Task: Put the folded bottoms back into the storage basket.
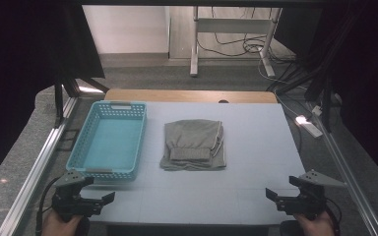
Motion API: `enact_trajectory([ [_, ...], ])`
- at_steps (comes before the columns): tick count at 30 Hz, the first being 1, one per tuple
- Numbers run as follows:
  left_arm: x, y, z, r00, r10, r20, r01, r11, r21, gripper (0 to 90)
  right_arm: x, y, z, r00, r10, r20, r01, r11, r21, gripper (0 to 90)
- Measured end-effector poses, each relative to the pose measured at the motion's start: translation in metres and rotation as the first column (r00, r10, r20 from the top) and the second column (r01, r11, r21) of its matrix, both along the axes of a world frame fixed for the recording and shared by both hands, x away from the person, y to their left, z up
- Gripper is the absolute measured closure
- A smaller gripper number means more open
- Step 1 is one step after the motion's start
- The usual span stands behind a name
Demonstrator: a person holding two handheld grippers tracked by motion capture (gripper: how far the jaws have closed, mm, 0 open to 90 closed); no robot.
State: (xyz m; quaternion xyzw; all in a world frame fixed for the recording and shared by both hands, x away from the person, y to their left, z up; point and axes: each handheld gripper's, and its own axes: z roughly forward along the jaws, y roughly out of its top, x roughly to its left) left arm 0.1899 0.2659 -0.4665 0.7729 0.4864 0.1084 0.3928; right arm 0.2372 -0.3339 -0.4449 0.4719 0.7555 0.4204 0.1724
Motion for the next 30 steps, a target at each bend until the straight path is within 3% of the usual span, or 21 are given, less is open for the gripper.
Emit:
enact_trajectory([
  [4, -0.0001, -0.0012, -0.0001, 1.0, 0.0, -0.003, 0.0, 0.9999, 0.014, 1.2, 0.0022, 0.002, -0.0007, 0.9997, 0.013, -0.019, -0.013, 1.0, -0.009, 0.0],
  [19, 0.0, -0.0035, -0.0003, 0.9999, -0.006, -0.01, 0.007, 0.9994, 0.035, 1.8, 0.0019, 0.0034, -0.0005, 0.9996, 0.025, -0.016, -0.025, 1.0, -0.017, 0.0],
  [30, -0.0009, -0.0014, 0.0011, 0.9998, -0.017, -0.002, 0.017, 0.9998, 0.011, 0.0, 0.0022, 0.0048, -0.0009, 0.9991, 0.039, -0.016, -0.039, 0.999, -0.028, 0.0],
])
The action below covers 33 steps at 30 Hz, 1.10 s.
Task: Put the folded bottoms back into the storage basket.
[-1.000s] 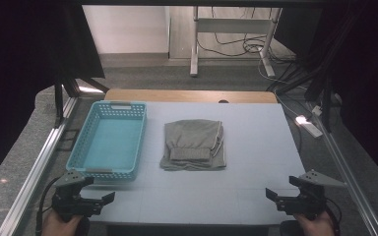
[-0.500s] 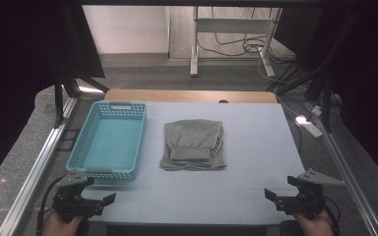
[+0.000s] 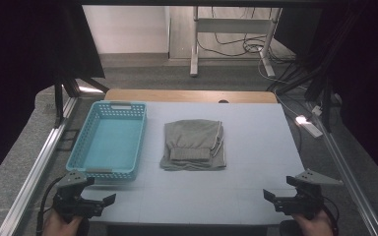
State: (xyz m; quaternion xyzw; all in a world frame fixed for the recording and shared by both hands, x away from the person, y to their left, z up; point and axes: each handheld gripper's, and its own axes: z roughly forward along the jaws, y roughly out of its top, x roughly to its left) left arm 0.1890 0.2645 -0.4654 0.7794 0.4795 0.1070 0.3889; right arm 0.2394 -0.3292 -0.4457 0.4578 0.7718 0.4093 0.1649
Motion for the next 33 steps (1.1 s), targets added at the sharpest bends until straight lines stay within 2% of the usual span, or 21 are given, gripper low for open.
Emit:
enact_trajectory([
  [4, -0.001, 0.0, 0.001, 0.9999, -0.01, 0.005, 0.01, 0.9998, -0.015, 0.0, 0.0, 0.001, 0.0, 1.0, 0.004, 0.003, -0.004, 1.0, -0.012, 0.0],
  [6, -0.002, 0.0, 0.004, 0.9996, -0.015, 0.024, 0.016, 0.9995, -0.028, 0.0, 0.0, 0.002, 0.0, 1.0, 0.006, 0.003, -0.006, 1.0, -0.021, 0.0],
  [12, -0.003, -0.001, 0.005, 0.9989, -0.022, 0.042, 0.023, 0.9993, -0.029, 0.0, 0.0, 0.004, 0.0, 0.9999, 0.014, 0.002, -0.014, 0.999, -0.032, 0.0],
  [17, -0.001, -0.004, 0.005, 0.9988, -0.03, 0.04, 0.031, 0.9993, -0.023, 0.0, -0.001, 0.005, 0.0, 0.9998, 0.016, 0.007, -0.016, 0.999, -0.046, 0.0],
  [23, 0.003, -0.012, 0.006, 0.9957, -0.077, 0.051, 0.078, 0.9965, -0.03, 0.0, -0.001, 0.006, 0.0, 0.9997, 0.021, 0.01, -0.021, 0.998, -0.056, 0.0],
  [29, 0.005, -0.016, 0.006, 0.9944, -0.092, 0.052, 0.093, 0.9954, -0.02, 0.0, -0.001, 0.007, 0.0, 0.9997, 0.023, 0.008, -0.023, 0.998, -0.059, 0.0],
  [33, 0.006, -0.017, 0.006, 0.9913, -0.116, 0.061, 0.118, 0.9925, -0.031, 0.0, -0.001, 0.007, -0.001, 0.9996, 0.026, 0.006, -0.026, 0.998, -0.065, 0.0],
])
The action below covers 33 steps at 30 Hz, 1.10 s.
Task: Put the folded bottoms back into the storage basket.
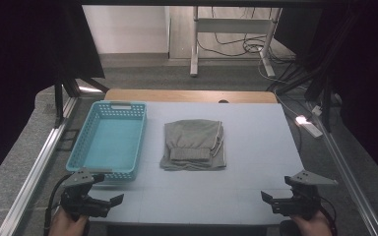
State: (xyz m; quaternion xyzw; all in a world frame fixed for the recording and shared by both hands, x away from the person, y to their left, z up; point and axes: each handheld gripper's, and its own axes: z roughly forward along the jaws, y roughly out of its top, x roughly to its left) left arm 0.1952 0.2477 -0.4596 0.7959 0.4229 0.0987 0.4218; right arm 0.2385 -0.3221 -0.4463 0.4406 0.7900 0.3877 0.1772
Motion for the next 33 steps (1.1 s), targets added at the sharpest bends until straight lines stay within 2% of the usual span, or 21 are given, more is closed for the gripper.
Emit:
enact_trajectory([
  [4, 0.003, -0.001, -0.001, 0.9994, -0.034, 0.003, 0.034, 0.9993, -0.015, 0.0, 0.0, 0.001, 0.0, 1.0, 0.005, -0.002, -0.005, 1.0, -0.01, 0.0],
  [8, 0.004, -0.003, -0.001, 0.9989, -0.047, 0.007, 0.047, 0.9987, -0.02, 0.0, 0.0, 0.002, 0.0, 1.0, 0.006, -0.002, -0.006, 1.0, -0.018, 0.0],
  [13, 0.008, -0.006, 0.0, 0.9976, -0.065, 0.026, 0.065, 0.9979, 0.0, 0.0, 0.0, 0.003, 0.0, 1.0, 0.009, 0.0, -0.009, 1.0, -0.024, 0.0],
  [19, 0.011, -0.009, 0.001, 0.9958, -0.08, 0.044, 0.08, 0.9968, 0.005, 0.0, 0.0, 0.003, 0.0, 0.9999, 0.012, 0.003, -0.012, 1.0, -0.02, 0.0],
  [22, 0.012, -0.012, 0.001, 0.9963, -0.081, 0.03, 0.081, 0.9967, 0.003, 0.0, 0.0, 0.002, 0.0, 0.9999, 0.011, 0.003, -0.011, 1.0, -0.02, 0.0],
  [25, 0.015, -0.013, 0.002, 0.9968, -0.078, 0.018, 0.079, 0.9965, -0.027, 0.0, 0.0, 0.003, 0.0, 0.9999, 0.011, 0.003, -0.011, 1.0, -0.02, 0.0],
  [28, 0.017, -0.017, 0.002, 0.9964, -0.084, 0.015, 0.084, 0.9964, -0.005, 0.0, 0.0, 0.003, -0.001, 0.9999, 0.011, 0.003, -0.011, 1.0, -0.021, 0.0],
  [33, 0.019, -0.021, 0.002, 0.9945, -0.104, 0.01, 0.104, 0.9945, -0.014, 0.0, 0.0, 0.003, 0.0, 1.0, 0.009, 0.002, -0.009, 1.0, -0.023, 0.0],
])
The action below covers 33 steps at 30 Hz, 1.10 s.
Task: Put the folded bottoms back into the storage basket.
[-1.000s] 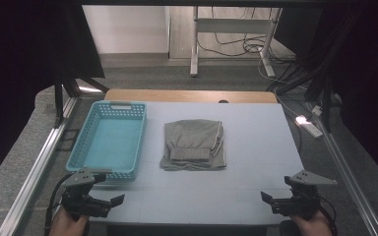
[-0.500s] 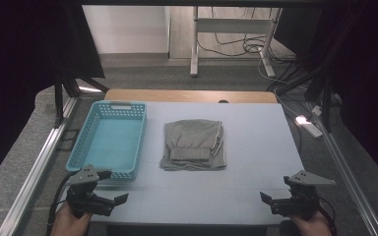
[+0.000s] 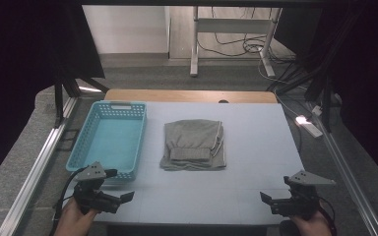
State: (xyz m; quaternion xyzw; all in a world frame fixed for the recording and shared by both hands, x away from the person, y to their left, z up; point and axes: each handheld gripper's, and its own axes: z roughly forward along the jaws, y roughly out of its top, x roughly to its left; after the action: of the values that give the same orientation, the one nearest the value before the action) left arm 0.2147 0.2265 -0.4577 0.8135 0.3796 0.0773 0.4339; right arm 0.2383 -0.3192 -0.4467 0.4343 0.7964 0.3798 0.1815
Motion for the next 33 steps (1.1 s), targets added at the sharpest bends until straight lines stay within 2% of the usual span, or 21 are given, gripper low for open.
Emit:
enact_trajectory([
  [5, 0.004, -0.004, 0.001, 0.9998, -0.017, -0.004, 0.017, 0.9998, -0.011, 0.0, 0.0, 0.0, 0.0, 1.0, 0.001, -0.001, -0.001, 1.0, 0.0, 0.0],
  [8, 0.008, -0.007, 0.003, 0.9997, -0.023, 0.004, 0.023, 0.9996, 0.016, 0.0, 0.0, 0.0, 0.0, 1.0, 0.004, 0.0, -0.004, 1.0, -0.005, 0.0],
  [10, 0.011, -0.011, 0.005, 0.9991, -0.041, 0.009, 0.041, 0.9991, 0.011, 0.0, 0.0, 0.001, 0.0, 1.0, 0.005, -0.001, -0.005, 1.0, -0.008, 0.0],
  [13, 0.015, -0.018, 0.006, 0.9975, -0.069, 0.018, 0.068, 0.9971, 0.033, 0.0, 0.0, 0.001, 0.0, 1.0, 0.007, -0.003, -0.007, 1.0, -0.011, 0.0],
  [20, 0.024, -0.028, 0.007, 0.9947, -0.099, 0.026, 0.097, 0.9937, 0.056, 0.0, 0.0, 0.001, 0.0, 1.0, 0.008, -0.002, -0.008, 1.0, -0.012, 0.0],
  [23, 0.028, -0.032, 0.008, 0.9941, -0.104, 0.031, 0.102, 0.9937, 0.045, 0.0, 0.0, 0.001, 0.0, 1.0, 0.007, -0.003, -0.007, 1.0, -0.011, 0.0],
  [27, 0.034, -0.036, 0.008, 0.9941, -0.108, 0.011, 0.108, 0.994, 0.02, 0.0, 0.0, 0.001, 0.0, 1.0, 0.008, -0.001, -0.008, 1.0, -0.011, 0.0],
  [33, 0.039, -0.042, 0.006, 0.9947, -0.103, -0.009, 0.103, 0.9944, 0.024, 0.0, 0.0, 0.001, 0.0, 1.0, 0.009, 0.0, -0.009, 1.0, -0.012, 0.0],
])
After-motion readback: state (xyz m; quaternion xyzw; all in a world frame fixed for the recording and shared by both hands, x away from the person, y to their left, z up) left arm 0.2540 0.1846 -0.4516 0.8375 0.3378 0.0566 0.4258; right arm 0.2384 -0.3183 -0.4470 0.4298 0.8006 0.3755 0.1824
